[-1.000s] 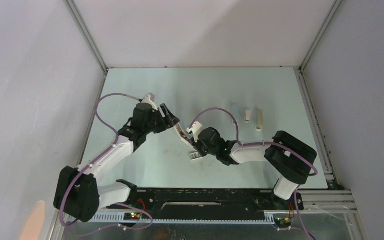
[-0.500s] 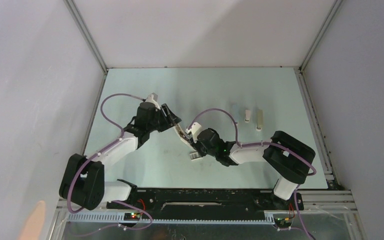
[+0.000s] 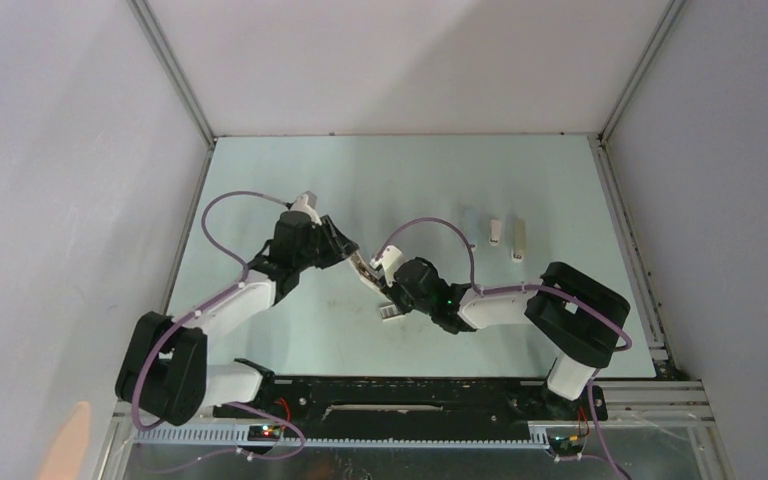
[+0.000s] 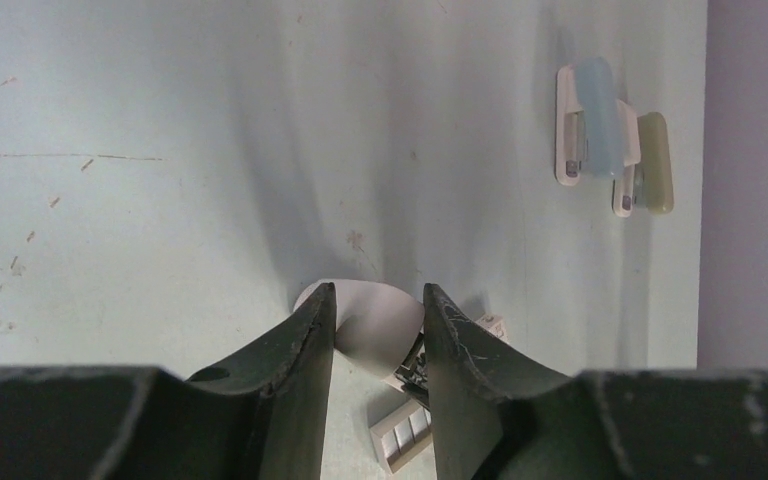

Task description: Load the staples into the stapler

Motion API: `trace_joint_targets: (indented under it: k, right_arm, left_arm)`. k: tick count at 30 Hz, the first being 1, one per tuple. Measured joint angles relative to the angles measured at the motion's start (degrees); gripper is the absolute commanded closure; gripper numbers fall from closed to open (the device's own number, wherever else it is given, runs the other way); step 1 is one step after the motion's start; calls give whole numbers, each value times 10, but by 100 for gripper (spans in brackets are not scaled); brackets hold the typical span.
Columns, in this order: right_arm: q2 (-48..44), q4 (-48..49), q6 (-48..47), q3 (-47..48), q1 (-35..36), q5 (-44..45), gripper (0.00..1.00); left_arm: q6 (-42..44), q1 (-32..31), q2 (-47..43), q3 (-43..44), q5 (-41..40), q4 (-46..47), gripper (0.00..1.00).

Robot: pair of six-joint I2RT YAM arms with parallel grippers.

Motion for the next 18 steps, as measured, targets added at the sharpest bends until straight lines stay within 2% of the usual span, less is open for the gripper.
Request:
trace_joint_targets:
  k: [6, 12, 18]
  right_arm:
    - [1, 9, -2, -3, 4, 7, 94]
    - [2, 28, 0, -12, 7, 15, 92]
    - [5, 40, 10, -15, 8, 18, 78]
  left_arm:
    - [0, -44, -45, -33, -15, 14, 61]
    - [-16, -96, -70, -58, -21, 26, 56]
    - [-49, -125, -71, -84, -11, 27, 47]
